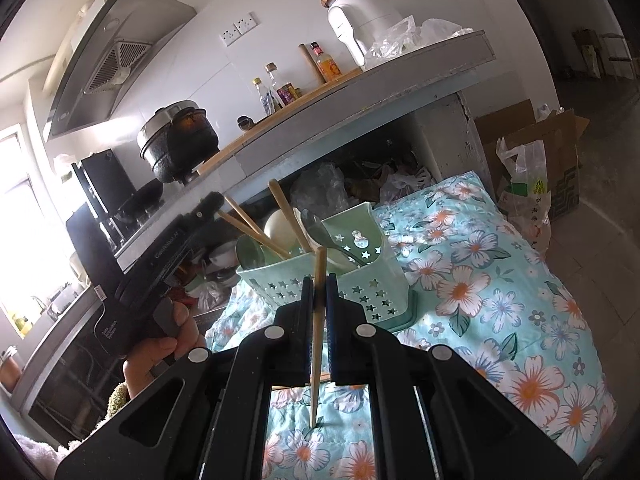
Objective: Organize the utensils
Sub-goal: 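Drop the left gripper's chopstick into the mint holder while the right carries its chopstick, then insert the right gripper's chopstick into the mint holder and open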
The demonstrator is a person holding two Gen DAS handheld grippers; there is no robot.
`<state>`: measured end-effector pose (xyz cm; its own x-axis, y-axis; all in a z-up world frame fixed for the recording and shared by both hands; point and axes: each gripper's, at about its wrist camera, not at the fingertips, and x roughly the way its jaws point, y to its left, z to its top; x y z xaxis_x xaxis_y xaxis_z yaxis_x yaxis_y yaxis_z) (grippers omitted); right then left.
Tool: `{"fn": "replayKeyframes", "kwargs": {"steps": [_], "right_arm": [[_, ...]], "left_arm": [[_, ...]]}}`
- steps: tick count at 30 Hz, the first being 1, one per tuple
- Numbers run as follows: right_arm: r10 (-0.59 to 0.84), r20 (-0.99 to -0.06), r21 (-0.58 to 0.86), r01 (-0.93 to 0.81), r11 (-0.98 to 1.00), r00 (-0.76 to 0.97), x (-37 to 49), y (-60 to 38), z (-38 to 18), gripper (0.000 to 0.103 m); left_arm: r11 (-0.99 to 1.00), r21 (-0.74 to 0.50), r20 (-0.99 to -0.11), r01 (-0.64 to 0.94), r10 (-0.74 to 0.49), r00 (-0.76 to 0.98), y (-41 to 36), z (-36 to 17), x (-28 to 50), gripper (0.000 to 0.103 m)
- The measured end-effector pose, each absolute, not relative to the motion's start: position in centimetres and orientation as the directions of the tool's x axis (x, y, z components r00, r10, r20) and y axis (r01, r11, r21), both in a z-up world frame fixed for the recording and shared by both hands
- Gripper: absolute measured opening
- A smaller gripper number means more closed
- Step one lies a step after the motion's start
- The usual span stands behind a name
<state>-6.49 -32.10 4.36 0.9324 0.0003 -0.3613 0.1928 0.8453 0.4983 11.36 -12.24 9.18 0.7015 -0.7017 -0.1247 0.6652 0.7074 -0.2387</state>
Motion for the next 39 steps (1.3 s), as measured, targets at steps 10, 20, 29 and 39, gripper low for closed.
{"fn": "replayKeyframes", "kwargs": {"steps": [10,20,29,39], "right_arm": [[0.027,-0.304,0.458,0.121,0.881,0.952,-7.1,-31.3,6.9,0.006],[0.047,-0.157,0.343,0.010,0.939,0.986,-6.9,-30.6,14.1,0.006],[-0.018,-0.017,0.174,0.021,0.985,1.000,-5.5,-29.3,20.9,0.006],[-0.084,-0.102,0.132,0.097,0.986,0.991,2.2,-29.4,19.1,0.006]], "left_arm": [[0.724,-0.255,-0.122,0.641,-0.682,0.721,-7.6,10.4,8.8,0.073],[0.794,-0.258,-0.329,0.550,-0.608,0.723,-3.0,5.3,6.9,0.090],[0.812,-0.327,-0.377,0.484,-0.581,0.721,0.3,2.5,6.1,0.094],[0.815,-0.305,-0.396,0.492,-0.579,0.713,0.4,1.9,5.9,0.095]]}}
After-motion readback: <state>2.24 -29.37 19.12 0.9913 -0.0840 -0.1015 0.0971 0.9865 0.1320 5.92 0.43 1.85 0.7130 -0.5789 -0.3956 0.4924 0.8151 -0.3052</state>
